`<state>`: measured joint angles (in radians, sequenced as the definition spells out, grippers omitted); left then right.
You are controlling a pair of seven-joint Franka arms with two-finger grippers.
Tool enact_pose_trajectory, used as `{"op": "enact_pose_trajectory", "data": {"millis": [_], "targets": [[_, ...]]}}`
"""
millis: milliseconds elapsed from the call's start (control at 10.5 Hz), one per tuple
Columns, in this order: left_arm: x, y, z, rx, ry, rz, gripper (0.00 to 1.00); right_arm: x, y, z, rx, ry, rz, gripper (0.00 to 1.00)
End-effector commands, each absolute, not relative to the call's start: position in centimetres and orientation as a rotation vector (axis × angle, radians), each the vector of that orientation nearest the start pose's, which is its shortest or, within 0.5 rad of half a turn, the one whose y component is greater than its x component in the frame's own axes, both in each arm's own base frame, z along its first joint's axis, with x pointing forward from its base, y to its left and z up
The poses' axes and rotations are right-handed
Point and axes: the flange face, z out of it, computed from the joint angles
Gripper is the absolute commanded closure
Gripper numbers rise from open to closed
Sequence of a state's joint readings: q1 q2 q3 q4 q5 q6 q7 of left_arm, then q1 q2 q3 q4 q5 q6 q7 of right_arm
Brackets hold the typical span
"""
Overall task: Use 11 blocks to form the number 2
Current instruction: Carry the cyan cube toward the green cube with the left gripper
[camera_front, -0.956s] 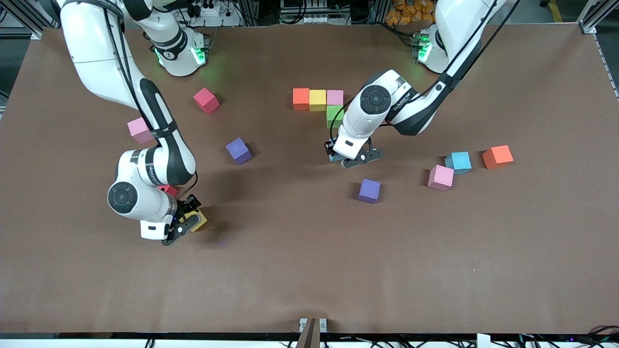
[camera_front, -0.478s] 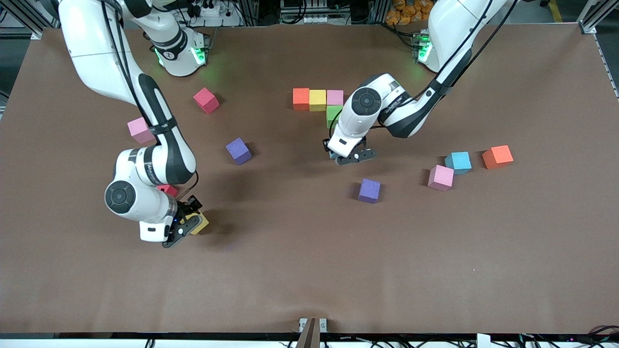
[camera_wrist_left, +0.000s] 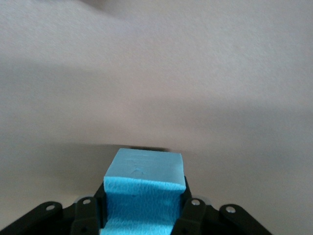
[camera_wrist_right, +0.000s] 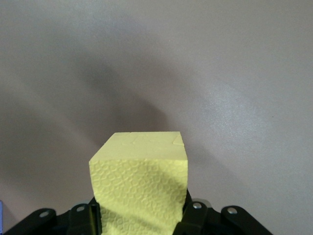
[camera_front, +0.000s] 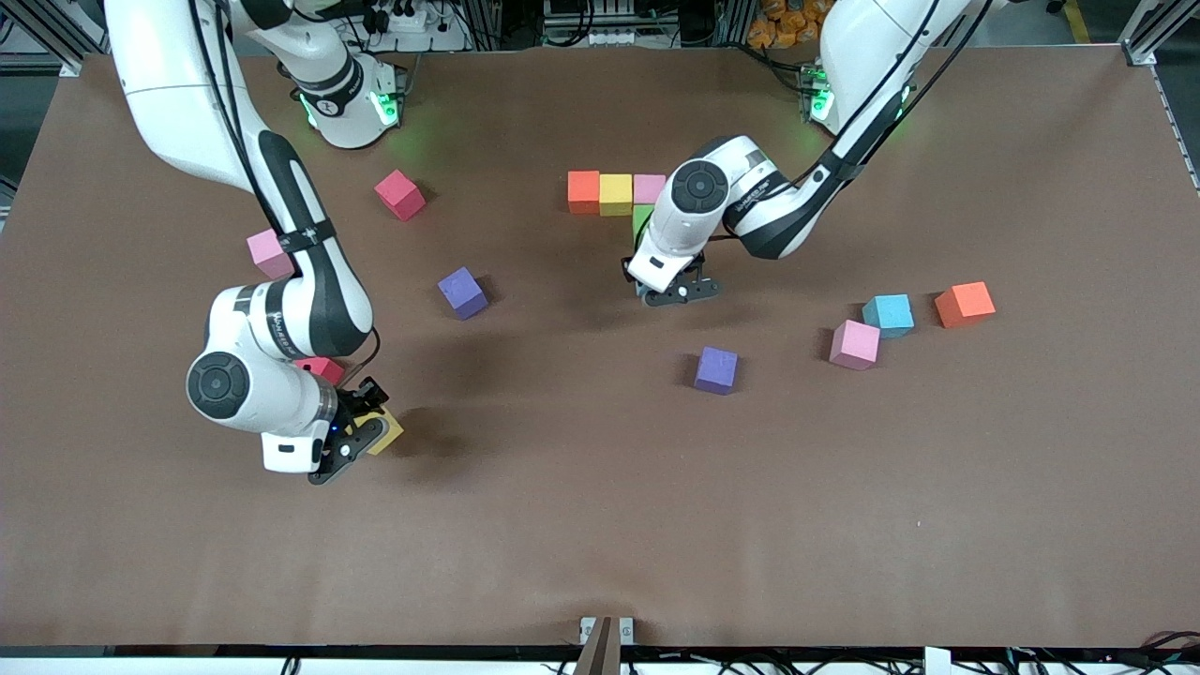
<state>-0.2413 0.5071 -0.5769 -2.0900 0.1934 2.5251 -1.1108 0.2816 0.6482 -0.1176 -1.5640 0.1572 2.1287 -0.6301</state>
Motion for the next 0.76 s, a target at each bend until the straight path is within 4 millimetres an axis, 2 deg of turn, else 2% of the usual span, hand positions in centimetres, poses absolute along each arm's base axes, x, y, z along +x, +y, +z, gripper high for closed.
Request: {"op": "enact_pose_trajectory", "data": {"millis": [0, 287, 669], "targets": [[38.6, -42.4, 22.2, -3.231, -0.290, 0.128, 0.94, 68.2, 13.3, 27.2, -2.839, -1.097, 0.090, 1.00], [37.7, -42.5, 23.1, -3.227, -0.269, 0.098, 0.94, 68.2, 13.2, 27.1, -2.835, -1.102, 0.091, 1.00], [36.9, -42.9, 23.0, -3.222, -0.235, 0.095, 0.94, 68.2, 13.2, 27.1, -2.832, -1.108, 0.090, 1.00]]}}
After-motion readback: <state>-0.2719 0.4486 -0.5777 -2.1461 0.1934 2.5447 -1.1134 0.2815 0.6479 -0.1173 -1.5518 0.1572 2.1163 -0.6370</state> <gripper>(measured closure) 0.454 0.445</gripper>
